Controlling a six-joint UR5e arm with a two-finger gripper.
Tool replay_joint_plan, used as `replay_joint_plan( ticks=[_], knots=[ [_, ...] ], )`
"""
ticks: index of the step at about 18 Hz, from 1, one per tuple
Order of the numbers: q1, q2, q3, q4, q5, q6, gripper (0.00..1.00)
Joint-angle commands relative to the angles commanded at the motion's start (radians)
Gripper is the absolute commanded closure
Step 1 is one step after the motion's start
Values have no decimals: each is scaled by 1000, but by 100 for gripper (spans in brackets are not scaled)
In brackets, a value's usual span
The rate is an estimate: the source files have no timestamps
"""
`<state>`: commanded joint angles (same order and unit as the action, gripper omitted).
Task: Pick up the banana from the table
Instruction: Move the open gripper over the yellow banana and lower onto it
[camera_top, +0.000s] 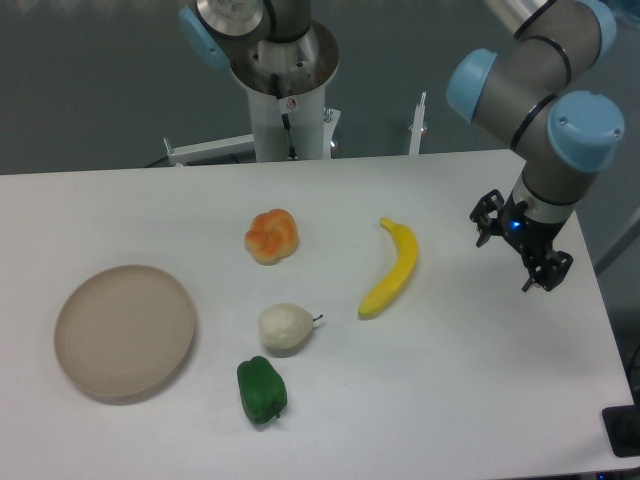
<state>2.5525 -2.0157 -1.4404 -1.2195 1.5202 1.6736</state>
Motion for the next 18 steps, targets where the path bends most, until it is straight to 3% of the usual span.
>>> replay_joint_plan(
  ticks=[5,9,15,17,18],
  knots=[
    [-2,6,-20,2,-11,-12,0],
    [-32,15,-37,2,-38,-127,0],
    [-71,81,-176,9,-40,-158,0],
    [-96,72,-207,58,-37,-240,0],
    [-113,58,-234,122,-29,-320,0]
  ],
)
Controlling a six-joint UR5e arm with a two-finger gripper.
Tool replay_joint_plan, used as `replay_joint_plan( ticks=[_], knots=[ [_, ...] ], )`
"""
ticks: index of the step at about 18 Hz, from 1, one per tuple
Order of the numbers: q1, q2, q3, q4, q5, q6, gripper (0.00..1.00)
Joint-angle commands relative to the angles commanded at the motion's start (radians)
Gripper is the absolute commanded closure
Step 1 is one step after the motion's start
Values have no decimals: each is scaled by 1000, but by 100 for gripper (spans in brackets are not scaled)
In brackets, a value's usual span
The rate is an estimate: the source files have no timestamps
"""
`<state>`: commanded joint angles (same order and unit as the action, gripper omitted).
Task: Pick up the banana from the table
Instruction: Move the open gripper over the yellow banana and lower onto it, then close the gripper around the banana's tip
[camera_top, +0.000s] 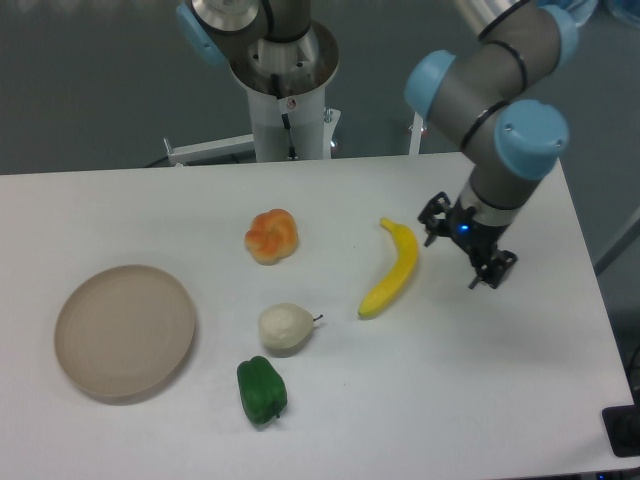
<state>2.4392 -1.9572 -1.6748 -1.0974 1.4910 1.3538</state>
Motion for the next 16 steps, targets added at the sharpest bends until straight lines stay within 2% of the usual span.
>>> replay_joint_plan(
  ticks=[2,8,15,16],
  knots=[
    [-38,-26,-37,68,6,-85,0],
    [-72,-38,-101,76,38,-142,0],
    [-91,-81,-108,96,78,-186,0],
    [-92,-84,-108,108,83,-186,4]
  ],
)
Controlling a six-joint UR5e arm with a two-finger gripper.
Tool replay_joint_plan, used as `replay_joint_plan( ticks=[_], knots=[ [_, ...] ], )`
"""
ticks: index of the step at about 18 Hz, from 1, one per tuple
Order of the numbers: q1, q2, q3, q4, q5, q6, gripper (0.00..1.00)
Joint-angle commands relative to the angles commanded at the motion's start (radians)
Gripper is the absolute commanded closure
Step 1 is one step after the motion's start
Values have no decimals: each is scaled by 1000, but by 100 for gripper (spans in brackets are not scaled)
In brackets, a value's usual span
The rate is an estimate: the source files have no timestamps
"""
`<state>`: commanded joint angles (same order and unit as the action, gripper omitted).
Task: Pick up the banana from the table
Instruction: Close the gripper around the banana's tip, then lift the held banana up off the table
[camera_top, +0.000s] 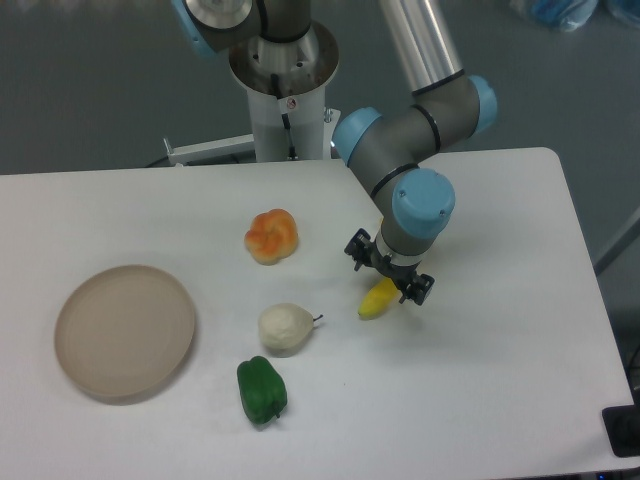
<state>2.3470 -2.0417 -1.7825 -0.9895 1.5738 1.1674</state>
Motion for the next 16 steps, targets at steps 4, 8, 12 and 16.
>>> replay_joint_plan(
  ticks=[4,8,12,16],
  knots=[
    [-11,-18,9,22,31,-2,48],
    [-11,-9,26,19,31,-3,95],
    [-5,9,70,9,31,2,96],
    [0,15,116,5,25,3,96]
  ],
)
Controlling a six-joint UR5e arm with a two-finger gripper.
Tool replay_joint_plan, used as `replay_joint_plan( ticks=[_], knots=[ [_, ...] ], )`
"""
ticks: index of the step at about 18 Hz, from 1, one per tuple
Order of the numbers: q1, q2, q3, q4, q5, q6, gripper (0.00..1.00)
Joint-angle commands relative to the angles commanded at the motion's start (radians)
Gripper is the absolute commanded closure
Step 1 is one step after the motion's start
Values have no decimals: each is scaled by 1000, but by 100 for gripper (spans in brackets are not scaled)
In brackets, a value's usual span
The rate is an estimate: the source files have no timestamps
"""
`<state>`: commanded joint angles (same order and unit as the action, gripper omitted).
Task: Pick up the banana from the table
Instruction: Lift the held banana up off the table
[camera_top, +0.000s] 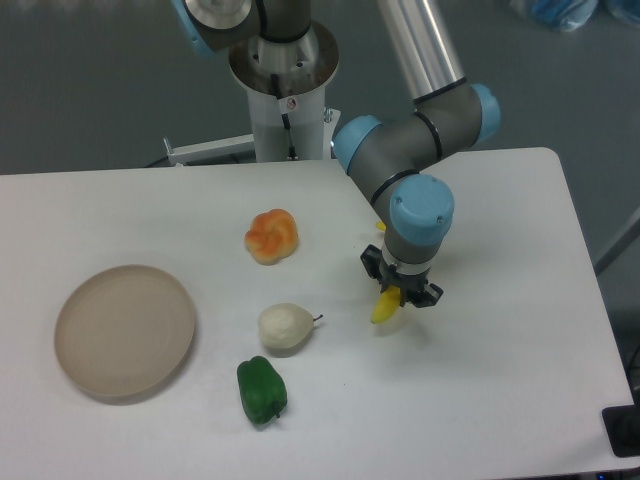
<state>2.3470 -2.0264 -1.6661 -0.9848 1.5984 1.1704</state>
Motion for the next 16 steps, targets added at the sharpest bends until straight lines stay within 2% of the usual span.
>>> replay_joint_plan(
  ticks=[2,5,8,12,16],
  knots=[
    [5,8,37,-17,-2,11,93],
    [6,3,132,-109,-9,12,93],
    [41,-2,207,-153,-81,14,94],
    [69,3,216,-158,-94,132,97],
    [84,0,215,-158,-89,199,96]
  ],
)
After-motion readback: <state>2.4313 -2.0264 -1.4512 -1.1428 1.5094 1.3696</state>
